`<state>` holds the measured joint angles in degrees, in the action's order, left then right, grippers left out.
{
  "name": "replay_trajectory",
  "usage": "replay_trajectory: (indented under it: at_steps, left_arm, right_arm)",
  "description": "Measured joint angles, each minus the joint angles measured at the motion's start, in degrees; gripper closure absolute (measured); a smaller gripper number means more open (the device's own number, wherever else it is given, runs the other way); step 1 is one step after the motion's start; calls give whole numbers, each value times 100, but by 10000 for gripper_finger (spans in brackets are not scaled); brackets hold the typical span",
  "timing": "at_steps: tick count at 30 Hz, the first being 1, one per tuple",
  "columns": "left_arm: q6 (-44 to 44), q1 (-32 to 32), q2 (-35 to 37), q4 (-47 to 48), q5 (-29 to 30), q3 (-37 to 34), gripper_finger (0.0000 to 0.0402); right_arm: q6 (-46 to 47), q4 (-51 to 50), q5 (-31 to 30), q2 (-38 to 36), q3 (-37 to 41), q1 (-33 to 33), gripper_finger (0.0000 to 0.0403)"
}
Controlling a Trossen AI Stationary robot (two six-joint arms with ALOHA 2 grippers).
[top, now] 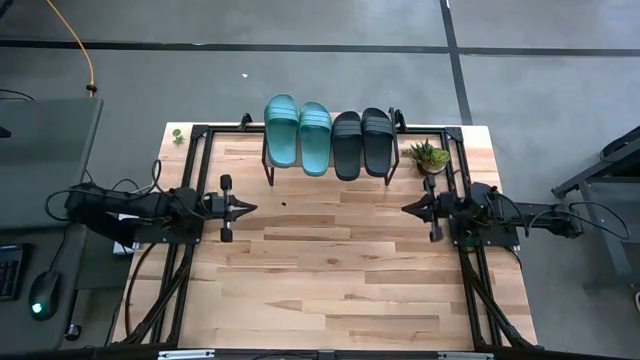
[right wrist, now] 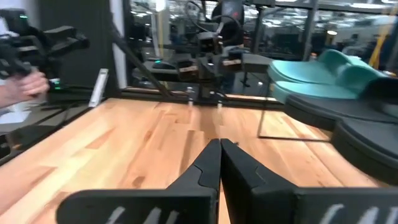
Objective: Pick and place slides into the shelf
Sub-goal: Return to Home Position
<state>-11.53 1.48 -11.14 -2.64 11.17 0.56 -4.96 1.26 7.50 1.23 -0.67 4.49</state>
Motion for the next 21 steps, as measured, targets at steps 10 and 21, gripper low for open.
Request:
replay_trajectory:
  at_steps: [10, 21]
  left_arm:
    - [42, 0, 20, -415, 42, 0, 399]
    - [-11, 0, 13, -56, 436, 0, 399]
  right_arm:
    - [106, -69, -369, 0, -4, 0, 403]
    - [199, -69, -367, 0, -4, 2, 403]
